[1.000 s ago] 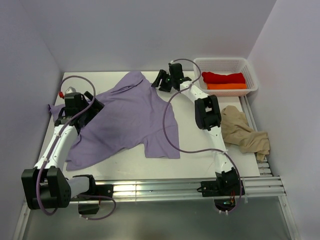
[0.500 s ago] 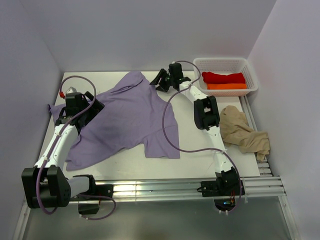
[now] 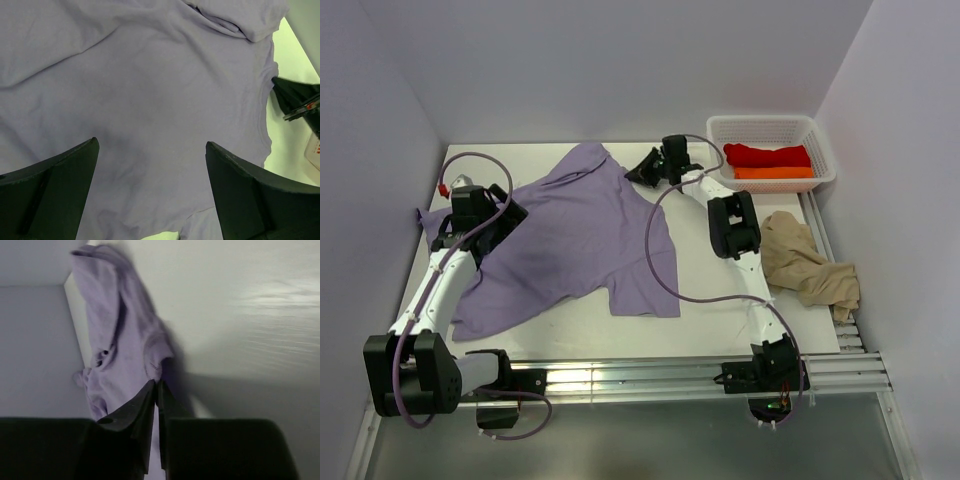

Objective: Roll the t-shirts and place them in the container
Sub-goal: Flatten the tshirt

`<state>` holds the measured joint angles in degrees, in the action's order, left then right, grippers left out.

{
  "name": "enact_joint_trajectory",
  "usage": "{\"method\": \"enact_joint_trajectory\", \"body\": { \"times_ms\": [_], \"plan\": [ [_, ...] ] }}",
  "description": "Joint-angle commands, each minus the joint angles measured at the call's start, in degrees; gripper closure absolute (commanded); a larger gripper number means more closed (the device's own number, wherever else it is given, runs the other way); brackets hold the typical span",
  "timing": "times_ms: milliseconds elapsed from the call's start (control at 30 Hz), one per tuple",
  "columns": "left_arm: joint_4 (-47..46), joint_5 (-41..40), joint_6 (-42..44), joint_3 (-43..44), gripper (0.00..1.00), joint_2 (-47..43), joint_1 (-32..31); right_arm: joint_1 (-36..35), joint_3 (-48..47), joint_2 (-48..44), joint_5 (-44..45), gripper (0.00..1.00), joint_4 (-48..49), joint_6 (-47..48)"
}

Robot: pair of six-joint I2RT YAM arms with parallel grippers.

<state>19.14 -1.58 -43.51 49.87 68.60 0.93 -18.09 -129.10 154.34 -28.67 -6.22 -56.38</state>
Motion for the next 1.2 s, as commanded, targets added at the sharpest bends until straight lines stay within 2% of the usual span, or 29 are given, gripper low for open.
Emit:
{"method": "enact_joint_trajectory", "body": {
  "times_ms": [0,133,467,667,833,900,1000,1167],
  "plan": [
    [-1.64,-2.28,1.23,-0.29,0.07,0.39,-0.14,2.96,5.69,-0.36,-3.41,0.90,9.54,-7.16],
    [-2.87,-2.98,0.62,-1.61,0.07,1.18,-0.05,4.11,3.41,-0.01,-2.72,1.00,6.66,-4.54],
    [-4.63,-5.35,0.35,-1.88,0.08,3.29,-0.23,7.01,11.32,-5.80,0.36,1.00,9.29,-1.54],
    [-4.81,-6.41,0.97,0.05,0.07,7.07,-0.23,8.15,14.30,-10.80,5.19,1.00,6.92,2.32],
    [-5.42,-7.29,1.58,0.93,0.07,8.57,-0.23,9.29,23.09,-16.43,9.59,1.00,10.25,2.68],
    [-4.55,-10.52,2.28,1.99,0.07,9.35,-0.14,10.26,25.73,-18.36,10.82,1.00,11.22,2.50],
    [-4.54,-12.21,2.99,3.13,0.07,9.89,0.30,11.67,27.41,-19.86,12.23,1.00,11.49,2.68],
    [-7.27,-9.67,3.60,4.96,0.07,12.78,3.99,13.78,28.99,-21.28,12.58,1.00,12.11,2.06]
  ]
}}
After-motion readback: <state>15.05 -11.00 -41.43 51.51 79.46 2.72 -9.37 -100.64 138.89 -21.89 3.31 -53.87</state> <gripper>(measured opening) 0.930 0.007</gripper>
